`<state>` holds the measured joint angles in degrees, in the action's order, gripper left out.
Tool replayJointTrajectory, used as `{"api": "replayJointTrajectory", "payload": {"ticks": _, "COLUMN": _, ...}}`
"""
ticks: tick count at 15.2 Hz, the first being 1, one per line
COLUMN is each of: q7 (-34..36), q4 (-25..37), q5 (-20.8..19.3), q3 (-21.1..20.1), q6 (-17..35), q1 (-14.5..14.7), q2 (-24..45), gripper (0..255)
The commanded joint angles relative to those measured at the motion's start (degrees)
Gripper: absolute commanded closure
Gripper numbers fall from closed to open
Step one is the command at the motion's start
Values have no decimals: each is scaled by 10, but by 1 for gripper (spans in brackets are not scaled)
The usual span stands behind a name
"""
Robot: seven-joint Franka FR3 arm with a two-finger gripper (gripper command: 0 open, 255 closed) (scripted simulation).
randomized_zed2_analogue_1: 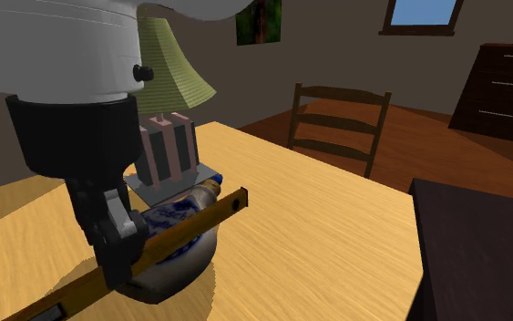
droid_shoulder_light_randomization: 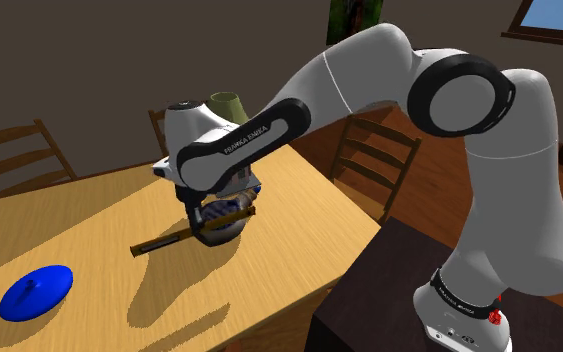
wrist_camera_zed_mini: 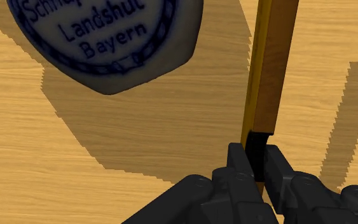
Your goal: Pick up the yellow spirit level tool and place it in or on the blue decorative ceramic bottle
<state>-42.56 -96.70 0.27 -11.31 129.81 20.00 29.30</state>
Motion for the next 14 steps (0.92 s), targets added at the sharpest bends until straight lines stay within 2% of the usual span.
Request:
{"api": "replayJointTrajectory", "payload": {"ticks": 1, "q7": 1, "q4": 4, "q5": 1, "q3": -1, "q6": -12, "q1": 0, "q2": -8, "gripper": 255}}
{"api": "replayJointTrajectory", "payload": {"ticks": 12, "q7": 2, "q4": 38, "q5": 6, "q3": -4, "q6": -81, "q1": -3, "q2": -43, "gripper": 255}}
{"api": "replayJointTrajectory", "payload": {"ticks": 14, "q7": -22, "q4": 42, "q5": 11, "q3": 1, "q6": -87, "q1": -20, "q2": -44, "gripper": 255}}
